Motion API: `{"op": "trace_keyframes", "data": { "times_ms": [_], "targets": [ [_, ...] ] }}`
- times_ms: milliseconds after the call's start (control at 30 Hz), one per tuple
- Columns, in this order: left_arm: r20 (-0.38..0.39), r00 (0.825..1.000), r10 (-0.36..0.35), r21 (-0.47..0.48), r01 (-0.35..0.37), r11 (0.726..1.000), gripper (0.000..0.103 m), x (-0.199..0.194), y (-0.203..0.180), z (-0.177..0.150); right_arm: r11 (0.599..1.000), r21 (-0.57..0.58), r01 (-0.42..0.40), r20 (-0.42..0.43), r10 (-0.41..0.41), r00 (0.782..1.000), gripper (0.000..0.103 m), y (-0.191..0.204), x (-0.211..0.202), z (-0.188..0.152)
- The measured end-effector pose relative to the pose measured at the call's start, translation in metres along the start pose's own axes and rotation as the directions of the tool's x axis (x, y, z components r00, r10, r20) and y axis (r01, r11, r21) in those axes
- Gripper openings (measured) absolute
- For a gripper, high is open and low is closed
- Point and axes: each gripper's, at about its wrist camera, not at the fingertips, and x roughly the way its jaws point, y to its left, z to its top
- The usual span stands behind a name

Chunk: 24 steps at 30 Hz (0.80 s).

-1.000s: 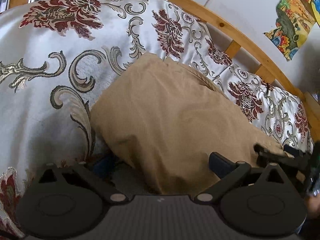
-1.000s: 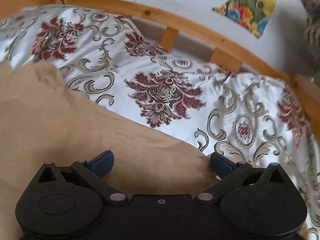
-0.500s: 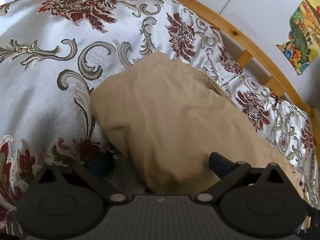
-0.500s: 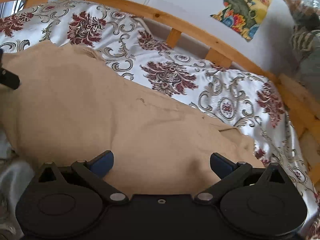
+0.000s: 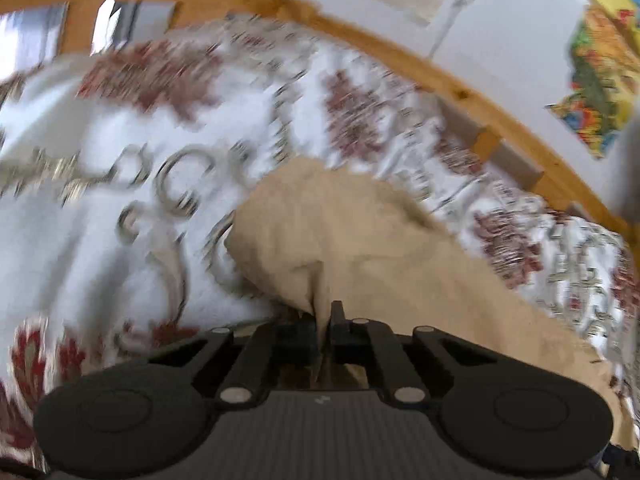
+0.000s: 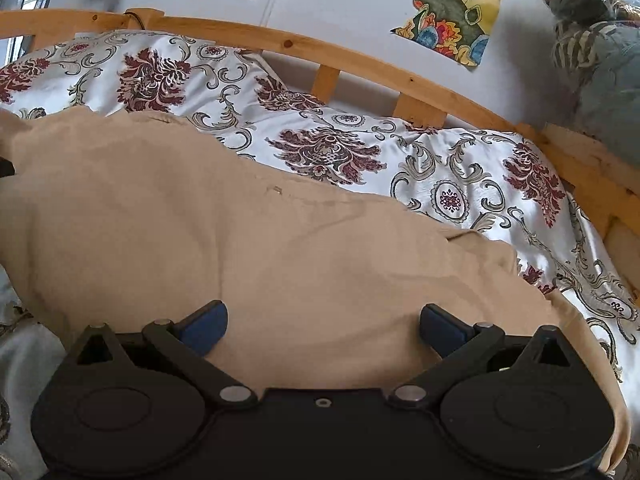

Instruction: Fold large clothes

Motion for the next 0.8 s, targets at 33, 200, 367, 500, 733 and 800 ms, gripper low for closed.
{"op": "trace_keyframes", "data": {
  "times_ms": [33,200,367,500,733,800],
  "targets": [
    [0.036,0.999,-0.038,0.049,0.036,0.998,0.003,-0.008,-0.01,0.004,1.0,0.005,-0.003,-0.002,0.003,1.0,0.102,-0.001,0.0,0.0],
    [0.076,0.953,-0.294,0.377,0.245,0.893,0.003,-0.04,-0.077,0.019,1.0,-0.004,-0.026,-0.02,0.026,0.999,0.102,-0.005,0.001,0.002],
    [-0.054,0.874,-0.483,0.613,0.41,0.675,0.003,-0.056,-0.136,0.027,0.998,0.067,0.016,0.005,-0.016,1.0,0.096,-0.047,-0.023,0.028],
    [-0.202,0.84,-0.504,0.667,0.494,0.558,0.003,-0.046,-0.171,0.023,0.952,0.302,0.057,0.056,-0.077,0.995,0.098,-0.115,-0.05,0.034],
    [-0.379,0.793,-0.478,0.756,0.563,0.334,0.003,-0.031,-0.207,-0.016,0.428,0.847,-0.315,0.216,0.263,0.94,0.09,-0.229,-0.04,-0.019],
    [-0.423,0.778,-0.465,0.758,0.585,0.288,0.003,-0.028,-0.212,-0.028,0.259,0.872,-0.416,0.321,0.34,0.884,0.09,-0.241,-0.03,-0.028]
  ]
}}
